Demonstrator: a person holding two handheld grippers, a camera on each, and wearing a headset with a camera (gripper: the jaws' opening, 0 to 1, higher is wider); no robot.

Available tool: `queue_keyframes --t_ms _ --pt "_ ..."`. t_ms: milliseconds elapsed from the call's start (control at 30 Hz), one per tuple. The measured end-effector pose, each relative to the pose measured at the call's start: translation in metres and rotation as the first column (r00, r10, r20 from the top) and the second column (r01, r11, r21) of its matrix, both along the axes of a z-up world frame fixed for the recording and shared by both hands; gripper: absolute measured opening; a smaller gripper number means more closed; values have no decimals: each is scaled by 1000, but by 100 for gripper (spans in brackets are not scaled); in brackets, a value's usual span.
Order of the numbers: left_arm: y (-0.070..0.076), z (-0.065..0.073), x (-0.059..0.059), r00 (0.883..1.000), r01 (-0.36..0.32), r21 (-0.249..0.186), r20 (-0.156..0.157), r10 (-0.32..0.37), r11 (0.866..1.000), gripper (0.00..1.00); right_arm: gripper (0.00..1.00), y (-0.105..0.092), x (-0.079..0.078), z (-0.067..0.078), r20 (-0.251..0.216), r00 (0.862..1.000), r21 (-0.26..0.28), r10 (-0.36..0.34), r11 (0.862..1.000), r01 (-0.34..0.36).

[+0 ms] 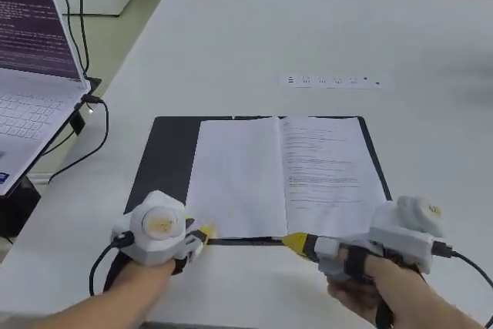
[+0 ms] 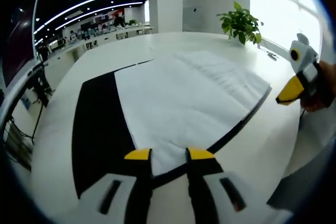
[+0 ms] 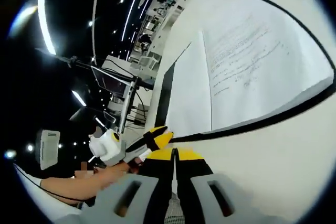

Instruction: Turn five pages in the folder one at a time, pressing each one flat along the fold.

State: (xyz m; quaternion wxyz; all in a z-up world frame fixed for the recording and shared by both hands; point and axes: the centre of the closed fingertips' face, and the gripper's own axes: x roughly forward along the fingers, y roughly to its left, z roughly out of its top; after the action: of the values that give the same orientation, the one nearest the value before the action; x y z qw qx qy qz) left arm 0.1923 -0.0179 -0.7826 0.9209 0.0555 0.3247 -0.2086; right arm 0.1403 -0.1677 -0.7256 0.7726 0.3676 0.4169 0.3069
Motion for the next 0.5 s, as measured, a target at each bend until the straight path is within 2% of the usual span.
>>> queue_keyframes --t_ms 33,100,167,233,300,333,367,400,500 --pt "-1 5 0 1000 -10 -31 13 11 999 28 0 -13 3 0 65 998 -98 -7 995 14" --pt "1 15 -4 1000 -13 -46 21 14 999 27 0 -32 7 3 135 990 -204 -37 977 64" --pt "2 25 -7 1000 -10 -66 23 11 998 28 0 -42 7 10 174 984 -233 -41 969 81" --pt "2 34 -10 1000 -3 -87 26 5 996 31 0 -53 7 18 226 973 -278 -36 955 100" --pt "3 47 -13 999 2 -120 34 2 993 31 0 -64 5 23 279 960 -365 7 926 99" --pt "4 53 -15 999 1 -125 42 4 992 33 0 -71 4 25 305 952 -429 34 897 105" --pt "4 61 -17 999 1 -139 54 6 990 33 0 -72 3 26 317 947 -442 44 891 106" --pt "5 65 -17 998 4 -151 62 6 989 34 0 -74 2 31 354 931 -468 84 878 98" --pt "7 83 -22 994 9 -159 107 9 987 34 1 -76 -2 38 365 926 -477 99 874 95"
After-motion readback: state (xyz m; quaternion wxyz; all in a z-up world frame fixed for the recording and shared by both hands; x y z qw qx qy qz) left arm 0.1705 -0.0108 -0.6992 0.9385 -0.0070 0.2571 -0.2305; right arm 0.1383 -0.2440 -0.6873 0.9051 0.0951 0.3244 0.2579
